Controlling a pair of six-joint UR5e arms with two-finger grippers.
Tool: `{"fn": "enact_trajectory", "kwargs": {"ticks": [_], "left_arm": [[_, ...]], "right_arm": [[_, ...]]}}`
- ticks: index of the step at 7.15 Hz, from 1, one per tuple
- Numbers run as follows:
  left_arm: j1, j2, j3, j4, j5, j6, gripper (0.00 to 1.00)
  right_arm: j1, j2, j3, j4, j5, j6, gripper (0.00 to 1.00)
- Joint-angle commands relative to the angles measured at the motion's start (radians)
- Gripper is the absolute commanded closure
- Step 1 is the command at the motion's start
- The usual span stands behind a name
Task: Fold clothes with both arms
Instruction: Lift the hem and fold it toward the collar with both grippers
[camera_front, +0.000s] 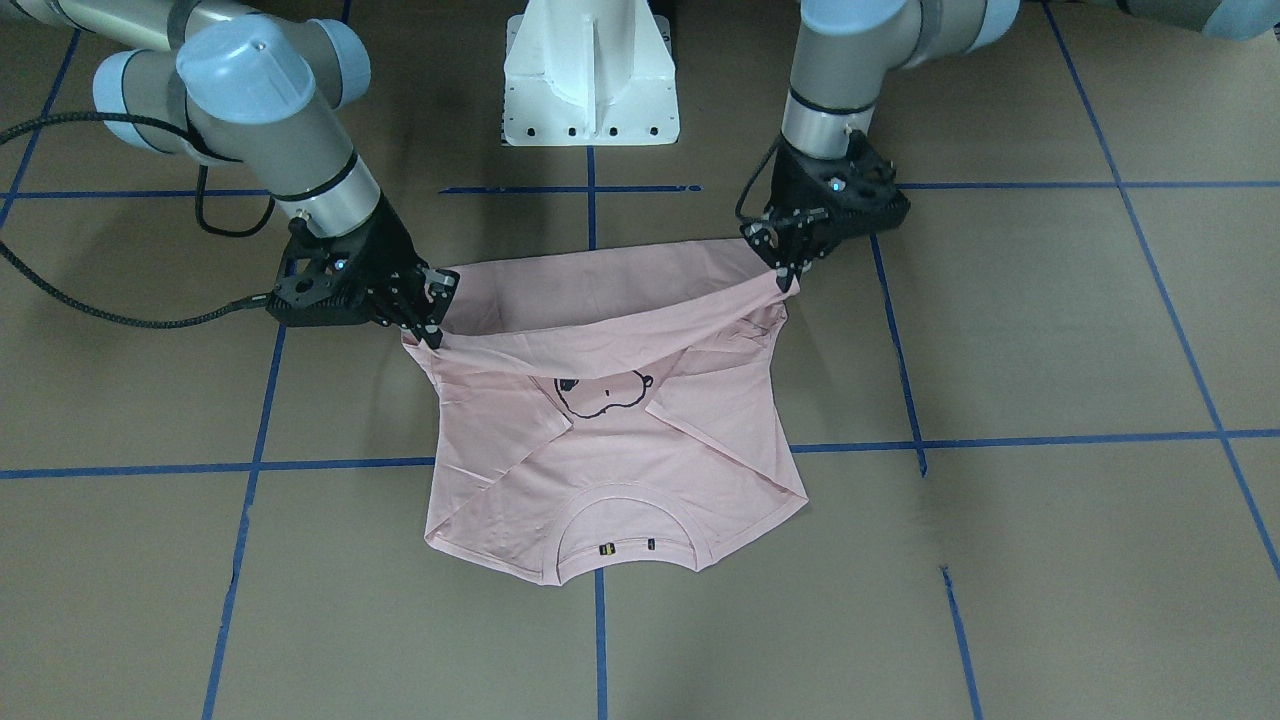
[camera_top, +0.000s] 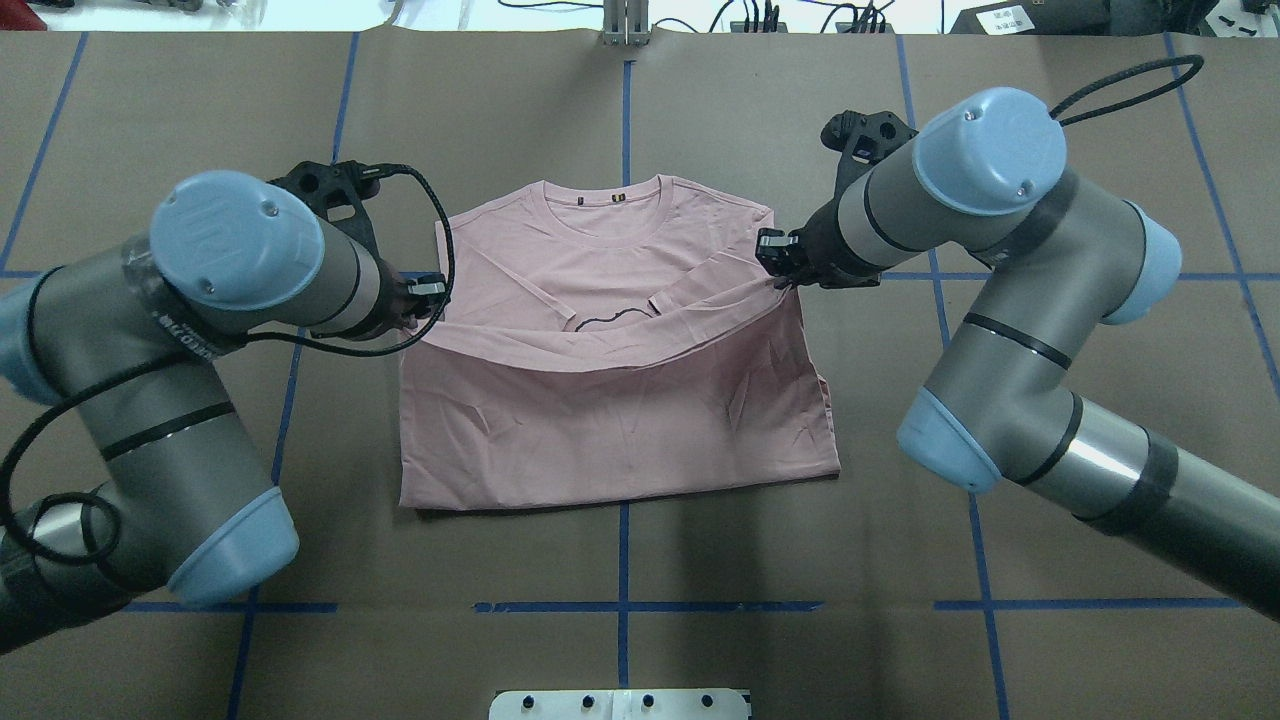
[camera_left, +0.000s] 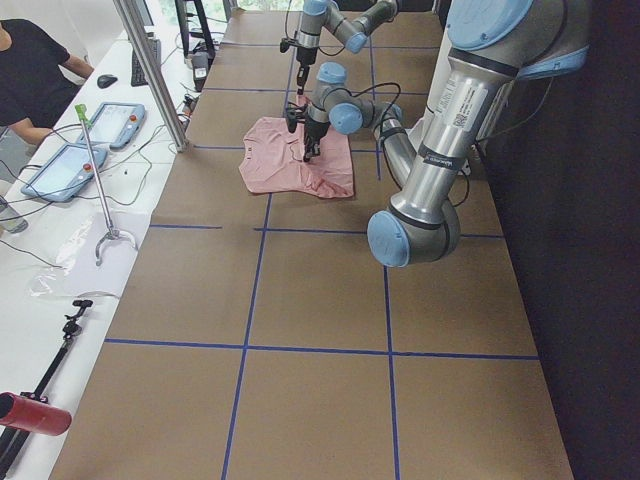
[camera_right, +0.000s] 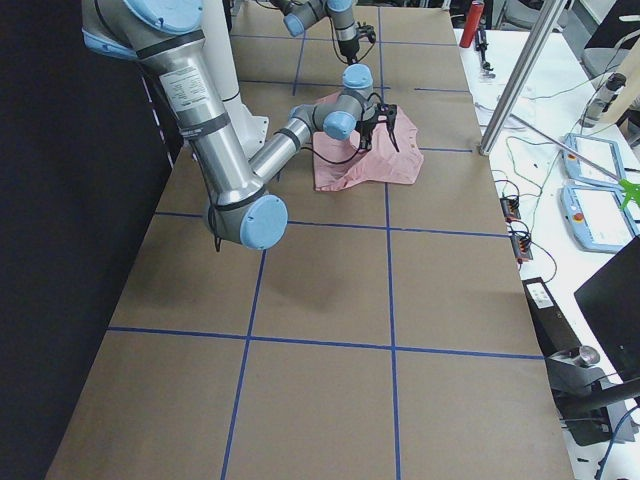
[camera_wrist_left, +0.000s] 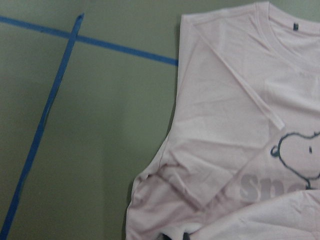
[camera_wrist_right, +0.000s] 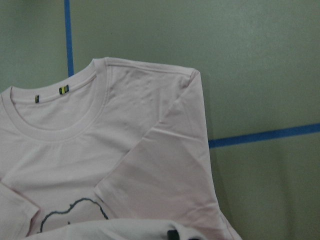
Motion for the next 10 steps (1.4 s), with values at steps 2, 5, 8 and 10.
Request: {"fn": "enact_trajectory", "kwargs": {"ticks": [2,5,8,10], "left_arm": [[-0.07,-0.017,0.263,-0.254,-0.001,0.037,1.0],[-0.086,-0.018,0.294,-0.27,-0.001,0.036,1.0],[-0.112,-0.05,0.362,-0.305,-0.001,0.036,1.0],[-0.11,-0.083,0.384,-0.304,0.001,0.024,1.0]], "right_arm": [[0.066,0.181,-0.27,0.002,0.005,-0.003,1.0],[0.1,0.223,-0.477,0.154,0.017,-0.003,1.0],[0.102,0.218,-0.481,0.157,0.017,-0.003,1.0],[0.099,0.22,-0.481,0.159,0.017,0.0,1.0]]}}
